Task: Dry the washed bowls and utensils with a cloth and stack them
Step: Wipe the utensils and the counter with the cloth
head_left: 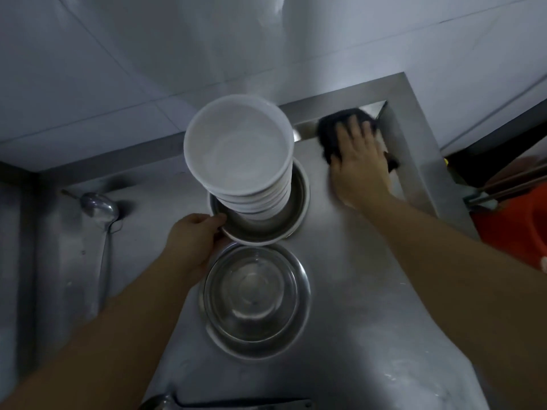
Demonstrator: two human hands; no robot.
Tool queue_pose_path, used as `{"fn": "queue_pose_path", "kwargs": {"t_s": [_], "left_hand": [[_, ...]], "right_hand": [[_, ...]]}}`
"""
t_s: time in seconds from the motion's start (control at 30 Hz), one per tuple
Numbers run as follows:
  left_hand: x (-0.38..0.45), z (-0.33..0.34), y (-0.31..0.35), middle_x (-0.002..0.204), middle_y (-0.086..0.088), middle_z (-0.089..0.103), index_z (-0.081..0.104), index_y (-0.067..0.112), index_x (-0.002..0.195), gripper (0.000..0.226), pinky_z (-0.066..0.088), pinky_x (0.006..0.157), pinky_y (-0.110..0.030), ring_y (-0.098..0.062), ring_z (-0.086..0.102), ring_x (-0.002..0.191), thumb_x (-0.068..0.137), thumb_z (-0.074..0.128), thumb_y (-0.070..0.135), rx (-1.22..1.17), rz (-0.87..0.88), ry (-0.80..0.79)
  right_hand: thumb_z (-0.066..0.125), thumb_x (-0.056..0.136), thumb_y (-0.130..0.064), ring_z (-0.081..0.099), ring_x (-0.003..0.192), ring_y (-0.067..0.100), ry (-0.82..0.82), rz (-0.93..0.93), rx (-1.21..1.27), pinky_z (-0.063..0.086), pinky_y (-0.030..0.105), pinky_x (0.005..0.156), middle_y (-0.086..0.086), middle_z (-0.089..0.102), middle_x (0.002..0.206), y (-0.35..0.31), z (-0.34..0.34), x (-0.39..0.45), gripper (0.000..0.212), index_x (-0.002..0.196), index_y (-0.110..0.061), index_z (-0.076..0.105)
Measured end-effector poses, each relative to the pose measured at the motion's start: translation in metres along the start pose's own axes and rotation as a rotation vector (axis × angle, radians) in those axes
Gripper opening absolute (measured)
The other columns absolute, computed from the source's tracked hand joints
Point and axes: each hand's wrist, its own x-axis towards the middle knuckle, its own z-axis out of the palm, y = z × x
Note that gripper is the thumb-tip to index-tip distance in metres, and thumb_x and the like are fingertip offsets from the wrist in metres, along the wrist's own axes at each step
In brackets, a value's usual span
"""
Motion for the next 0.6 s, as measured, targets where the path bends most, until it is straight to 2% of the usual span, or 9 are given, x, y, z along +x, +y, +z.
{"fn": "queue_pose_path", "kwargs": {"t_s": [0.07, 0.17, 0.23, 0.3, 0.37, 0.4, 0.47, 0.53, 0.6], "left_hand": [[0.001, 0.0, -0.003, 0.098, -0.028, 0.077, 0.067, 0.0, 0.094, 0.012, 0.06, 0.095, -0.057, -0.043, 0.076, 0.097, 0.096, 0.072, 0.011, -0.004, 0.009, -0.011], [-0.002, 0.001, -0.004, 0.102, -0.029, 0.075, 0.066, -0.002, 0.097, 0.009, 0.064, 0.085, -0.046, -0.035, 0.077, 0.088, 0.1, 0.066, 0.007, -0.058, 0.004, -0.037], [-0.007, 0.002, 0.0, 0.106, -0.03, 0.074, 0.065, -0.004, 0.107, 0.01, 0.066, 0.077, -0.04, -0.033, 0.077, 0.086, 0.101, 0.061, 0.002, -0.09, -0.001, -0.066], [-0.013, 0.002, 0.003, 0.107, -0.028, 0.075, 0.065, -0.004, 0.119, 0.02, 0.066, 0.073, -0.037, -0.032, 0.078, 0.086, 0.1, 0.057, -0.003, -0.102, 0.015, -0.094], [-0.014, 0.001, 0.003, 0.106, -0.025, 0.077, 0.067, 0.002, 0.124, 0.03, 0.066, 0.074, -0.037, -0.034, 0.078, 0.09, 0.097, 0.058, -0.007, -0.082, 0.048, -0.116], [-0.015, 0.001, 0.002, 0.105, -0.025, 0.077, 0.068, 0.005, 0.125, 0.034, 0.065, 0.076, -0.037, -0.036, 0.078, 0.092, 0.096, 0.059, -0.009, -0.074, 0.055, -0.12], [-0.014, 0.002, 0.001, 0.105, -0.026, 0.077, 0.07, 0.007, 0.125, 0.036, 0.065, 0.08, -0.041, -0.039, 0.078, 0.095, 0.094, 0.062, -0.01, -0.062, 0.067, -0.119], [-0.013, 0.004, 0.0, 0.104, -0.027, 0.077, 0.07, 0.008, 0.125, 0.036, 0.064, 0.085, -0.046, -0.042, 0.077, 0.096, 0.093, 0.064, -0.008, -0.05, 0.072, -0.115], [-0.014, 0.008, -0.001, 0.104, -0.027, 0.077, 0.07, 0.009, 0.125, 0.036, 0.063, 0.089, -0.05, -0.043, 0.077, 0.097, 0.094, 0.064, -0.008, -0.051, 0.077, -0.113]], "right_hand": [[0.035, 0.104, -0.039, 0.02, 0.16, 0.036, -0.123, -0.311, -0.062, 0.018, 0.053, 0.13, 0.009, 0.027, 0.173, 0.014, -0.002, -0.023, 0.063, 0.164, -0.019, 0.033], [0.032, 0.104, -0.04, 0.014, 0.162, 0.028, -0.262, -0.51, -0.117, 0.014, 0.045, 0.129, 0.003, 0.021, 0.175, 0.038, -0.014, -0.04, 0.064, 0.165, -0.024, 0.03], [0.034, 0.104, -0.038, 0.016, 0.161, 0.031, -0.223, -0.494, -0.164, 0.016, 0.047, 0.128, 0.007, 0.021, 0.174, 0.048, -0.017, -0.025, 0.064, 0.165, -0.021, 0.03], [0.037, 0.106, -0.035, 0.019, 0.16, 0.039, -0.126, -0.277, -0.122, 0.018, 0.051, 0.128, 0.014, 0.023, 0.173, 0.048, -0.02, -0.001, 0.062, 0.165, -0.016, 0.029], [0.037, 0.109, -0.034, 0.013, 0.161, 0.038, -0.104, -0.043, -0.081, 0.014, 0.051, 0.131, 0.013, 0.016, 0.175, 0.038, -0.017, 0.008, 0.062, 0.167, -0.017, 0.022], [0.036, 0.109, -0.035, 0.013, 0.161, 0.039, -0.095, -0.035, -0.077, 0.014, 0.053, 0.131, 0.013, 0.017, 0.175, 0.031, -0.013, 0.002, 0.062, 0.167, -0.017, 0.023], [0.034, 0.105, -0.037, 0.02, 0.159, 0.042, -0.095, -0.169, -0.079, 0.023, 0.057, 0.128, 0.015, 0.027, 0.172, 0.024, -0.003, -0.027, 0.063, 0.164, -0.014, 0.032], [0.037, 0.104, -0.036, 0.025, 0.158, 0.039, -0.107, -0.283, -0.059, 0.026, 0.055, 0.126, 0.011, 0.032, 0.17, 0.024, 0.003, -0.065, 0.061, 0.161, -0.016, 0.039], [0.043, 0.105, -0.035, 0.026, 0.159, 0.035, -0.091, -0.292, -0.045, 0.026, 0.053, 0.125, 0.008, 0.033, 0.17, 0.027, 0.007, -0.1, 0.058, 0.16, -0.018, 0.041]]}}
